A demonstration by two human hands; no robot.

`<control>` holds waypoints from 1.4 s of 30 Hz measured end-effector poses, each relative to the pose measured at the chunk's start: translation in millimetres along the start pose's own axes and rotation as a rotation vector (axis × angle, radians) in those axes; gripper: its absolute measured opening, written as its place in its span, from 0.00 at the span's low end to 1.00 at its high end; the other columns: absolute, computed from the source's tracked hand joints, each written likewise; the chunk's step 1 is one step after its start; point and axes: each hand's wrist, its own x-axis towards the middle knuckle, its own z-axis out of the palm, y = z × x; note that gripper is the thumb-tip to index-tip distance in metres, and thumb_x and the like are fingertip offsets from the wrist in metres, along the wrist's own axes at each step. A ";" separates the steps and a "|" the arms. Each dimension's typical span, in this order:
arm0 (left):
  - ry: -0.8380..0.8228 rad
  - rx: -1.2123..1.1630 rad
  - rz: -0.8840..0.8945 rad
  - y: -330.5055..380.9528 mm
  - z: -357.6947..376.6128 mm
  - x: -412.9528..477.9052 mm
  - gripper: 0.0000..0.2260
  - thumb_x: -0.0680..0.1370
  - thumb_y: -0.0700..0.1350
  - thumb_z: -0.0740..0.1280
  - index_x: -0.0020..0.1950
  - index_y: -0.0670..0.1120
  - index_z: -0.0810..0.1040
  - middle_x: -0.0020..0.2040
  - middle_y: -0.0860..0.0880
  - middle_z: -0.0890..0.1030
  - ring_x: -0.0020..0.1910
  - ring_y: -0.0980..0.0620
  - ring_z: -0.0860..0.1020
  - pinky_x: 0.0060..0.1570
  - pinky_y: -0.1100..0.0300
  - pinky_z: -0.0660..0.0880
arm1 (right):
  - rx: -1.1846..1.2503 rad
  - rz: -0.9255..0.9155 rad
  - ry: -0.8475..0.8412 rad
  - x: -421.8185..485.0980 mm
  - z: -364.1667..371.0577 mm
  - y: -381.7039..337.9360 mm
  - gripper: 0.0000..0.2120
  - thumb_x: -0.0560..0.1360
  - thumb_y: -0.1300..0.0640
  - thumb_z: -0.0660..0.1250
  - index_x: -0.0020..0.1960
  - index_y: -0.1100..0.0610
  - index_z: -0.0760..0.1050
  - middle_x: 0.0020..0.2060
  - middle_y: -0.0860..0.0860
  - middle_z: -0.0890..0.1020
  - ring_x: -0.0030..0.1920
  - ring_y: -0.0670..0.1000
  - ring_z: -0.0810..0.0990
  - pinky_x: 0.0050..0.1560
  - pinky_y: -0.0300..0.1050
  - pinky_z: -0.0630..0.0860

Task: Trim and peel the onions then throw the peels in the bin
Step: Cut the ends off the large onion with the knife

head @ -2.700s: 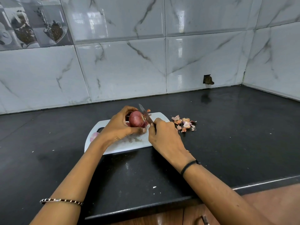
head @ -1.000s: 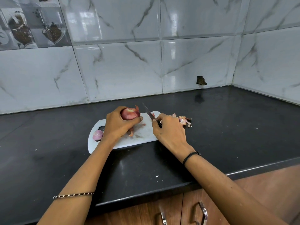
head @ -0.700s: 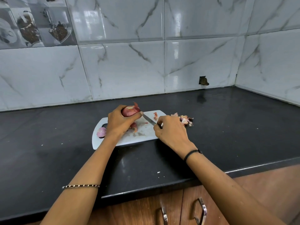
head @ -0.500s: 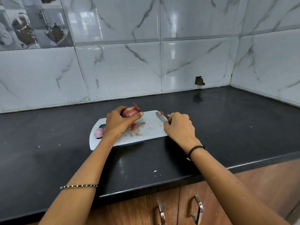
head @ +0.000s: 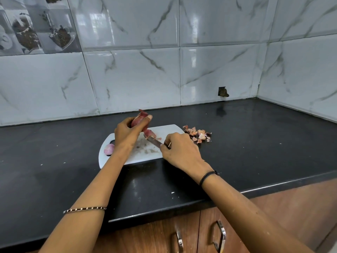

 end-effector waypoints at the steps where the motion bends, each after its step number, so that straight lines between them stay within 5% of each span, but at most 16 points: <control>1: -0.001 0.002 -0.008 -1.5 -1.0 0.0 0.22 0.65 0.67 0.78 0.48 0.53 0.85 0.43 0.54 0.86 0.48 0.53 0.84 0.57 0.46 0.81 | -0.006 0.007 -0.005 -0.6 1.6 0.4 0.11 0.79 0.50 0.64 0.50 0.56 0.79 0.46 0.54 0.80 0.47 0.58 0.79 0.46 0.49 0.76; 8: -0.029 0.000 -0.037 -2.2 -4.1 -1.7 0.23 0.64 0.68 0.78 0.48 0.53 0.84 0.44 0.53 0.87 0.49 0.53 0.85 0.58 0.46 0.80 | -0.049 0.184 0.098 -3.3 -20.1 32.5 0.21 0.82 0.45 0.60 0.38 0.58 0.65 0.43 0.53 0.71 0.44 0.59 0.71 0.43 0.48 0.70; 11: -0.030 -0.011 -0.037 -1.4 -4.0 -1.4 0.24 0.64 0.68 0.77 0.49 0.52 0.84 0.44 0.53 0.87 0.48 0.53 0.85 0.57 0.47 0.81 | -0.080 0.256 0.127 -5.6 -32.4 48.5 0.12 0.81 0.54 0.61 0.42 0.59 0.66 0.44 0.55 0.73 0.44 0.62 0.75 0.41 0.47 0.69; 14: -0.031 -0.029 -0.037 -1.3 -2.6 -0.7 0.22 0.65 0.66 0.78 0.49 0.51 0.84 0.44 0.52 0.87 0.47 0.53 0.85 0.57 0.50 0.81 | -0.059 0.249 0.179 -6.9 -34.9 49.5 0.14 0.80 0.56 0.62 0.38 0.58 0.65 0.41 0.56 0.75 0.40 0.61 0.73 0.37 0.47 0.68; 21: -0.058 -0.084 -0.025 4.5 -0.9 -4.5 0.21 0.68 0.65 0.77 0.51 0.51 0.83 0.45 0.49 0.87 0.47 0.53 0.86 0.47 0.62 0.76 | 0.114 0.173 0.063 4.0 -13.0 3.8 0.18 0.79 0.47 0.66 0.48 0.62 0.82 0.44 0.56 0.83 0.48 0.60 0.80 0.44 0.49 0.75; 31: -0.112 -0.160 -0.054 2.4 6.4 -1.0 0.23 0.68 0.65 0.77 0.51 0.49 0.85 0.44 0.50 0.87 0.48 0.50 0.86 0.51 0.58 0.79 | 0.276 0.134 -0.084 21.4 26.3 -16.7 0.17 0.77 0.49 0.68 0.33 0.55 0.69 0.39 0.57 0.79 0.41 0.60 0.80 0.35 0.44 0.69; 37: -0.172 -0.155 -0.065 3.0 12.4 1.4 0.22 0.68 0.62 0.78 0.51 0.46 0.85 0.43 0.49 0.88 0.47 0.52 0.86 0.58 0.51 0.81 | 0.288 0.110 -0.106 26.5 13.9 -0.8 0.16 0.76 0.50 0.69 0.37 0.61 0.76 0.36 0.55 0.79 0.39 0.57 0.80 0.31 0.42 0.69; 42: -0.180 -0.100 -0.056 8.8 22.8 4.1 0.26 0.66 0.66 0.78 0.53 0.47 0.84 0.43 0.50 0.88 0.46 0.52 0.86 0.59 0.50 0.81 | 0.228 0.068 -0.065 35.3 -3.1 22.9 0.12 0.77 0.56 0.70 0.46 0.66 0.82 0.41 0.58 0.85 0.47 0.56 0.82 0.43 0.41 0.73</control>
